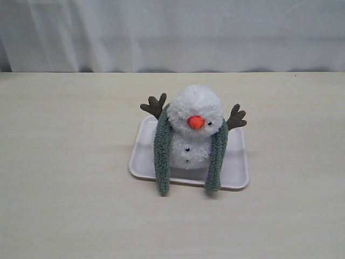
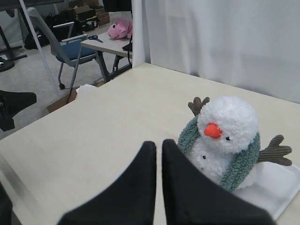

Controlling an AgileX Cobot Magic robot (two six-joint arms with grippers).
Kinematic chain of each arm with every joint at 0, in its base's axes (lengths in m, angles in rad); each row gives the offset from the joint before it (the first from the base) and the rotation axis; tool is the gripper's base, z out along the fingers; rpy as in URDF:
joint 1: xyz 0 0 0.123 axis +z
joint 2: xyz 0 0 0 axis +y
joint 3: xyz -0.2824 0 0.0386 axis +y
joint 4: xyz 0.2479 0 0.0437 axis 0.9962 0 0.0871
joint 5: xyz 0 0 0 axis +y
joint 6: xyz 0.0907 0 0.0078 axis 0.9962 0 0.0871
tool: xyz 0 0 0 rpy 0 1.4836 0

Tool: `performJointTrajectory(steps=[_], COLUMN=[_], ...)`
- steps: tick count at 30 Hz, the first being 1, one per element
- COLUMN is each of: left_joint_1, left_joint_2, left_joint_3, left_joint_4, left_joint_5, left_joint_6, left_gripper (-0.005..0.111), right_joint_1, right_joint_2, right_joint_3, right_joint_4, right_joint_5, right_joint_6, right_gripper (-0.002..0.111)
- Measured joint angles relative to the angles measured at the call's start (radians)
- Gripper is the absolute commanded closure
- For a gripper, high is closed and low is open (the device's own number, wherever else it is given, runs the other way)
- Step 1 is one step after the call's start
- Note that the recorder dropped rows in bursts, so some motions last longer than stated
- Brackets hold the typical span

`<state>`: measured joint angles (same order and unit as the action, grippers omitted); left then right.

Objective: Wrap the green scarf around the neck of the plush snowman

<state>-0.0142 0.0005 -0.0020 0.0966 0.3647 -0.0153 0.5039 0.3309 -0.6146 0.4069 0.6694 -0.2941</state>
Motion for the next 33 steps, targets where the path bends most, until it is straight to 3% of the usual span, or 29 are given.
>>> performJointTrajectory(steps=[15,33], left_joint_1=[0.000,0.000], left_joint_2=[0.000,0.000], left_joint_3=[0.000,0.000], left_joint_4=[0.000,0.000], left_joint_5=[0.000,0.000], left_joint_6=[0.000,0.000], left_gripper=[0.107,0.107], right_joint_1=[0.000,0.000], right_joint_2=[-0.017,-0.271], right_joint_3=[0.000,0.000], right_joint_4=[0.000,0.000], right_joint_5=[0.001,0.002], right_joint_6=[0.000,0.000], right_gripper=[0.104,0.104])
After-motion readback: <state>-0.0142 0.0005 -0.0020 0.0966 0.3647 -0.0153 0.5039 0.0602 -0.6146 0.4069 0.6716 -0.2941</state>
